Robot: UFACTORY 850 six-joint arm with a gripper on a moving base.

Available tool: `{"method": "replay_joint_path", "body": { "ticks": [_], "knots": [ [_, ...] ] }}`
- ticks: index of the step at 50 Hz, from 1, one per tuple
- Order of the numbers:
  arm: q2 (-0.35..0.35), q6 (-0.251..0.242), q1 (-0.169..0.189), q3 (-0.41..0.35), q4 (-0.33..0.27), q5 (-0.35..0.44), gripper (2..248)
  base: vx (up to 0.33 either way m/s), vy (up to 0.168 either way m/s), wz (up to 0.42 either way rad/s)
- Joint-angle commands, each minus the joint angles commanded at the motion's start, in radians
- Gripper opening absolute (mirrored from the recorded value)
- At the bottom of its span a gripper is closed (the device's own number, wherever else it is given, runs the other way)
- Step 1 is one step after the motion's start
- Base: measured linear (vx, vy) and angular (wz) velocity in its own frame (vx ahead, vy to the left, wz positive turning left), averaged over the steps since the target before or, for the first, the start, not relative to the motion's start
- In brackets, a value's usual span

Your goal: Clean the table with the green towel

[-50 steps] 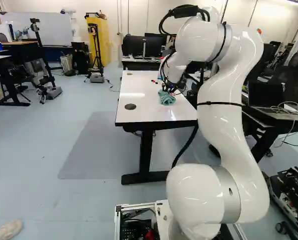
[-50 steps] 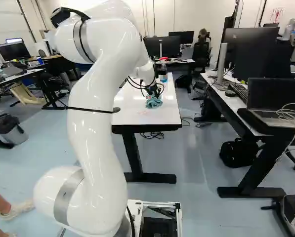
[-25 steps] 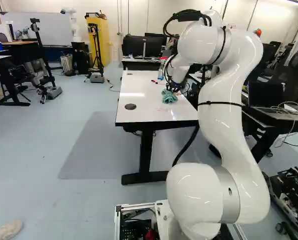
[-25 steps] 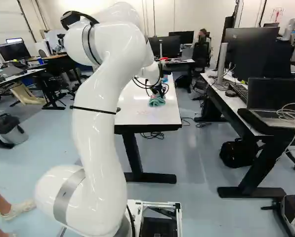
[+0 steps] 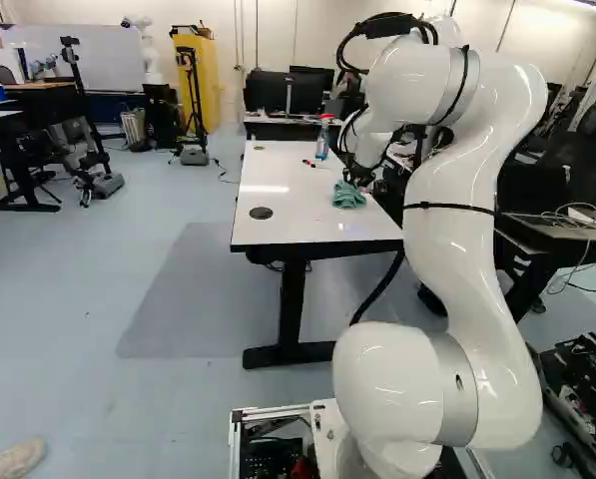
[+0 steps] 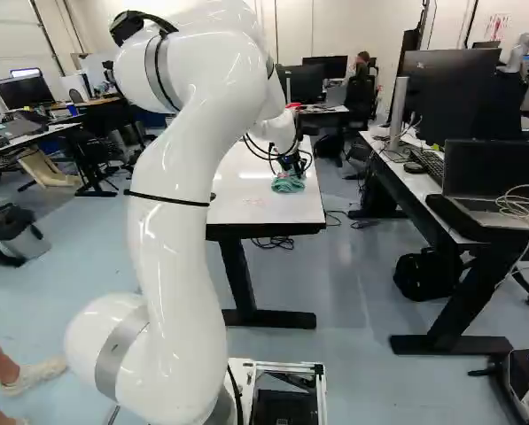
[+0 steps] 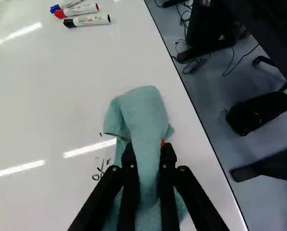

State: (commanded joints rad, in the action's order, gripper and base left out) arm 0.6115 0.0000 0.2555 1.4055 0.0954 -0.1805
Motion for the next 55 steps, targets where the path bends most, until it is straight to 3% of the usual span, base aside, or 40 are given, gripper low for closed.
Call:
{"method": "replay_joint_path", "body": {
  "ticks": [25,55],
  "knots": [
    [-0.102,0.000,-0.005,-0.140,0.000,0.000,47,0.000,0.000,0.000],
    [-0.160,0.000,-0.078,-0.217,0.000,0.000,47,0.000,0.000,0.000]
  ]
}}
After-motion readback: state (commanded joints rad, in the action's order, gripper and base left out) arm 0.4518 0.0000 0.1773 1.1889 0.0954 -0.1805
